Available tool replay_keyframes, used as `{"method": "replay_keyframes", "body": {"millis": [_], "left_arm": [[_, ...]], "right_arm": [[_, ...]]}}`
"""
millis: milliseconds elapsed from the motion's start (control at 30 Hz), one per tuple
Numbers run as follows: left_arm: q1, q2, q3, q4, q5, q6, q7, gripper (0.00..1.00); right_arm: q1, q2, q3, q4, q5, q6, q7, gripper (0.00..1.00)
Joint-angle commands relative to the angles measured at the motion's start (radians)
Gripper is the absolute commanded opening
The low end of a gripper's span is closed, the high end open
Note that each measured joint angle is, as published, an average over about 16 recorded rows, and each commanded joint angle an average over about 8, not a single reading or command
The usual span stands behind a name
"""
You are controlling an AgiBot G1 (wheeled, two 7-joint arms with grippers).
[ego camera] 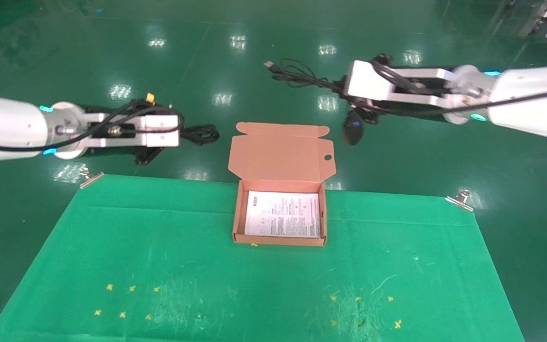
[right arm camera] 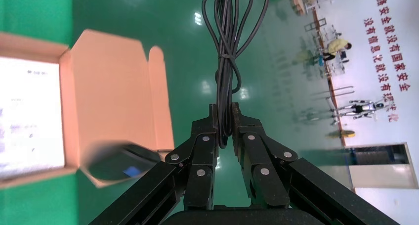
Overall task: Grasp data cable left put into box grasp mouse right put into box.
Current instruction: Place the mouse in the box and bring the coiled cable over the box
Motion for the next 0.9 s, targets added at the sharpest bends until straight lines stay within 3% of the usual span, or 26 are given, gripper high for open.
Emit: {"method": "replay_keyframes", "body": {"millis": [33,433,633,900], "left_arm": [[-0.014,0.025,0.002,0.013,0.031,-0.025,-0.010,0.00],[-0.079,0.126,0.001,0.150,0.071,-0.102,0.002,0.00],[-0.091,0.141,0.000,0.179,0.066,-0.111,0.016,0.00],[-0.089,0.141,0.002,0.182,0.067,-0.111,0.016,0.00]], "right_arm": [[0.028,-0.038,0.003,-0.047,0.009,0.014,-0.035,0.00],[0.136,-0.237,0.035,-0.348,0.103,0.053,-0.259,0.00],[0.160,-0.263,0.040,-0.413,0.133,0.048,-0.323,0.00],[0.158,-0.258,0.038,-0.412,0.139,0.041,-0.322,0.00]]}}
